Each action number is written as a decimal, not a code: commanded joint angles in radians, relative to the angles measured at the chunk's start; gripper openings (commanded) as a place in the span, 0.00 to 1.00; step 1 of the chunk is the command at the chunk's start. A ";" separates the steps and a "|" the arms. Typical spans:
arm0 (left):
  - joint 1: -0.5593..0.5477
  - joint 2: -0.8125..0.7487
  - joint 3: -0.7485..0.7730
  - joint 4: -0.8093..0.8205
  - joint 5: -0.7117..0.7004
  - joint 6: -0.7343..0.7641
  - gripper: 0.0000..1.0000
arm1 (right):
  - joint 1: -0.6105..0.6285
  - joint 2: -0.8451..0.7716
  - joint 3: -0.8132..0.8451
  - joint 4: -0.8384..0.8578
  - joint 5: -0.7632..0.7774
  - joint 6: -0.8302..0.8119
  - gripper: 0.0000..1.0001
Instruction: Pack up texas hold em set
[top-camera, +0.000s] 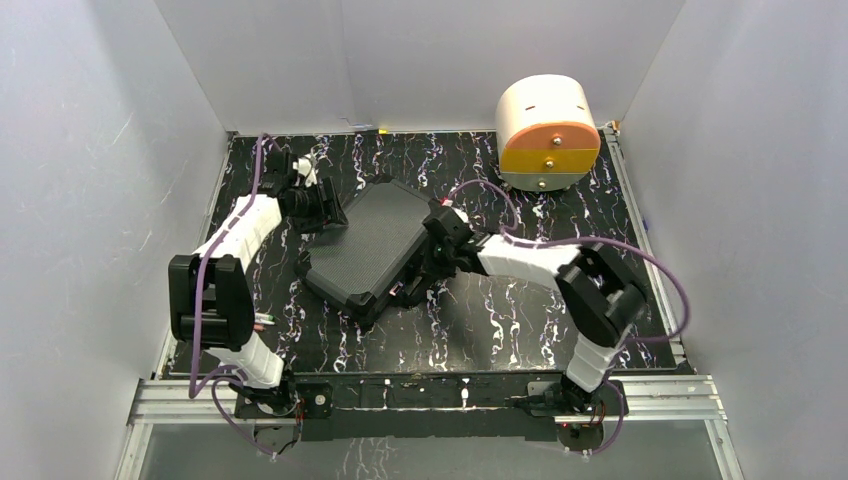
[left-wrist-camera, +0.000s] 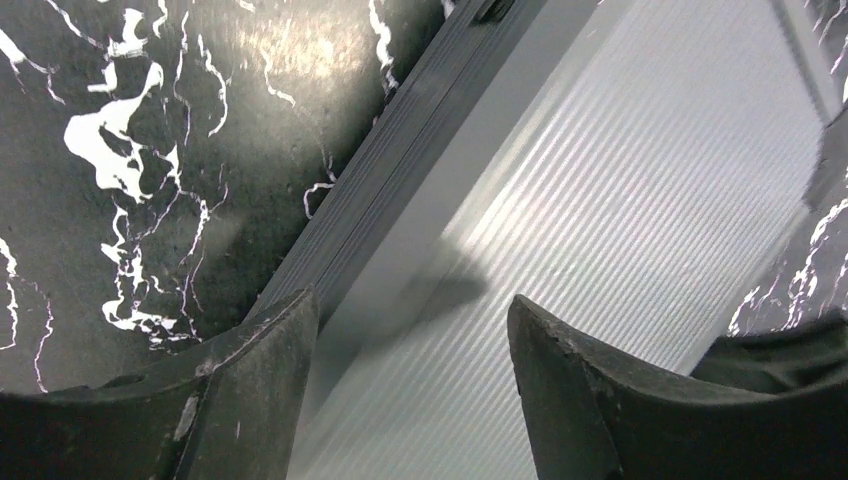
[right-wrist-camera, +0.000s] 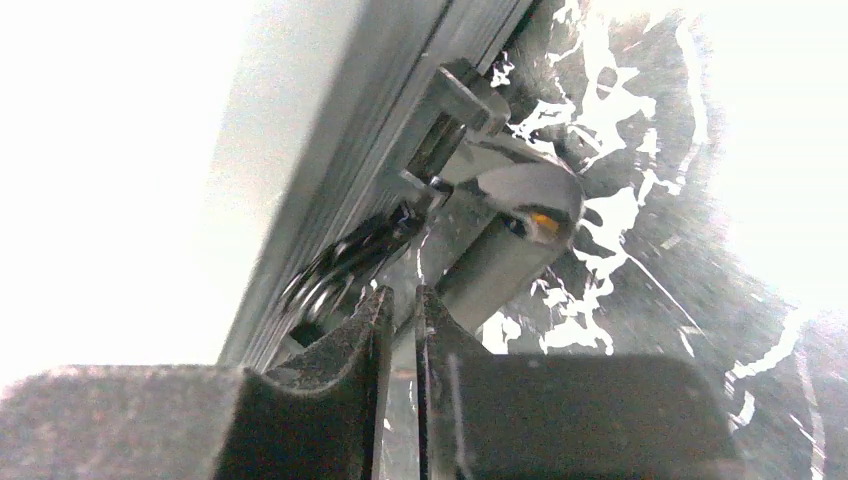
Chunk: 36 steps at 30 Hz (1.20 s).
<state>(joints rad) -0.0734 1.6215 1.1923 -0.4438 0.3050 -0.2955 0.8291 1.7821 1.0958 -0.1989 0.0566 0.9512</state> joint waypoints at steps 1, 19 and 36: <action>-0.026 -0.103 0.119 -0.071 -0.076 -0.023 0.71 | -0.001 -0.241 -0.037 0.041 0.146 -0.091 0.26; -0.026 -0.675 0.091 -0.124 -0.417 0.017 0.98 | -0.002 -0.999 0.042 -0.511 0.868 -0.361 0.90; -0.026 -0.907 0.060 -0.181 -0.599 -0.029 0.98 | -0.002 -1.208 0.161 -0.587 1.011 -0.364 0.94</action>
<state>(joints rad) -0.1005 0.7090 1.2606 -0.6041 -0.2607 -0.3134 0.8307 0.5793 1.2362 -0.7666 1.0271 0.5671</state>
